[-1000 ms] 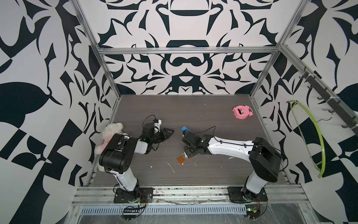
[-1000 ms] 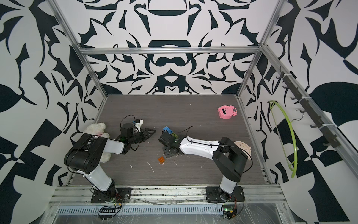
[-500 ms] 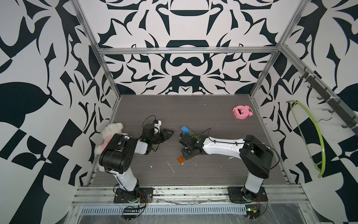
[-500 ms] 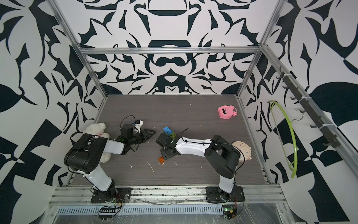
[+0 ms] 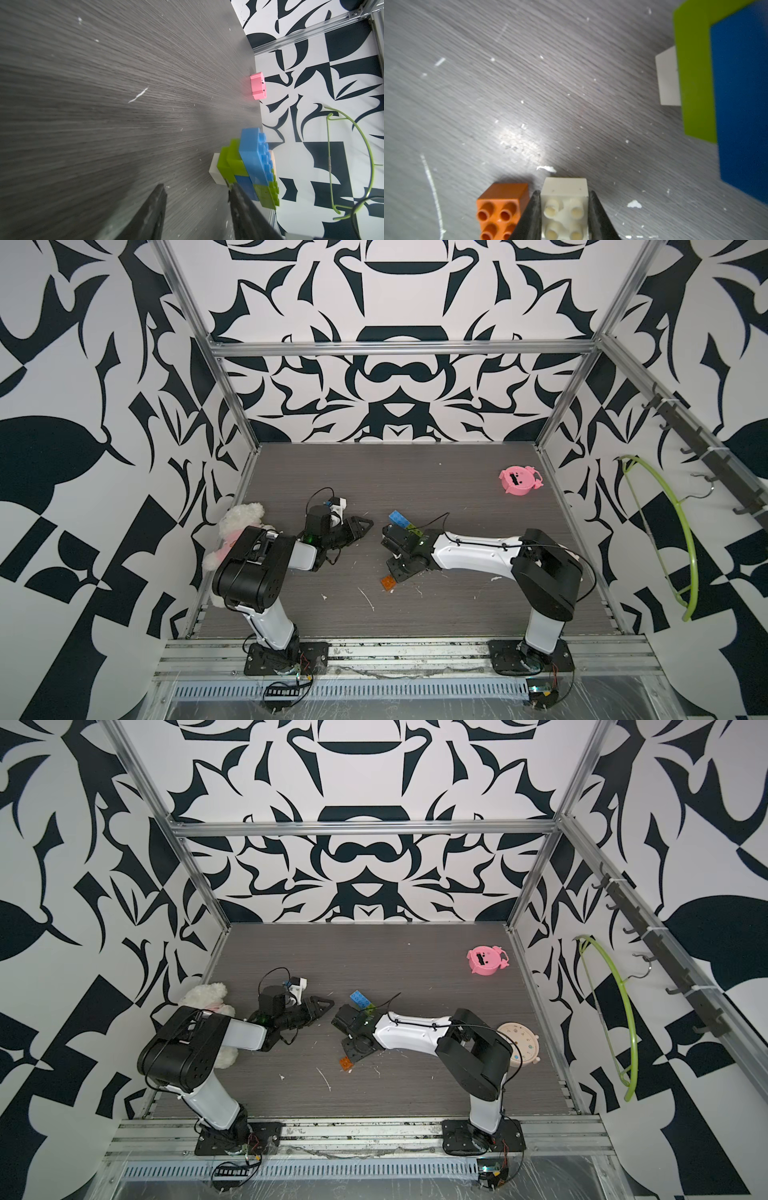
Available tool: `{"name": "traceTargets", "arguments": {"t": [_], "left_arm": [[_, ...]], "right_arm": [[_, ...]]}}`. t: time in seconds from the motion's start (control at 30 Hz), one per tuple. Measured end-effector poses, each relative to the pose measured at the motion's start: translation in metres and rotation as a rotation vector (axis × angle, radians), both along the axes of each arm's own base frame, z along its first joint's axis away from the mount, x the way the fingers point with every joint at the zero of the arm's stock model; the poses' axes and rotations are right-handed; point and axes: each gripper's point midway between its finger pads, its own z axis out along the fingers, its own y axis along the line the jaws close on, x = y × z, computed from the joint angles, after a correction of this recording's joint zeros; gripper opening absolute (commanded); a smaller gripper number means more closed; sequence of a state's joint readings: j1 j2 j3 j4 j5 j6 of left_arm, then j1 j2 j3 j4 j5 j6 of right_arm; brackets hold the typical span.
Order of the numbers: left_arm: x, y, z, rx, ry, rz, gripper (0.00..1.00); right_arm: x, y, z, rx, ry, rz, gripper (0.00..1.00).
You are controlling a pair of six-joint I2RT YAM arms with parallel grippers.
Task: Assemble a heart with lego
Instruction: Pick up the lego brick from the center of the board, then assemble the lego brick with the lego brick.
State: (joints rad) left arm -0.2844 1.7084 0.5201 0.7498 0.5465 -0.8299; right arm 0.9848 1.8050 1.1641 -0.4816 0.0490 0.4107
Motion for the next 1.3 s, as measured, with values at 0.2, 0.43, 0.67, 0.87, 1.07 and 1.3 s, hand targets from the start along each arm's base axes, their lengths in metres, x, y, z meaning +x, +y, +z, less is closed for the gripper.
{"name": "traceTargets", "arguments": {"t": [0.2,0.43,0.67,0.87,1.07,1.3], "left_arm": [[0.011,-0.011,0.020,-0.033,-0.028,-0.054,0.65],[0.035,-0.033,0.052,-0.106,-0.084,-0.147,0.64],[0.042,-0.044,0.038,-0.152,-0.023,-0.199,0.62],[0.038,-0.059,0.031,-0.187,0.019,-0.253,0.60],[0.032,-0.071,0.033,-0.213,0.026,-0.293,0.56],[0.034,-0.077,0.032,-0.227,0.031,-0.299,0.51]], "right_arm": [[0.032,0.004,0.084,0.100,-0.095,0.144,0.25],[0.104,-0.055,0.156,0.177,-0.208,0.064,0.25],[0.111,-0.071,0.116,0.106,-0.084,0.079,0.25],[0.102,-0.067,0.087,0.084,0.012,0.106,0.24],[0.103,-0.061,0.086,0.086,0.032,0.131,0.23],[0.100,-0.054,0.083,0.077,0.053,0.169,0.23]]}}
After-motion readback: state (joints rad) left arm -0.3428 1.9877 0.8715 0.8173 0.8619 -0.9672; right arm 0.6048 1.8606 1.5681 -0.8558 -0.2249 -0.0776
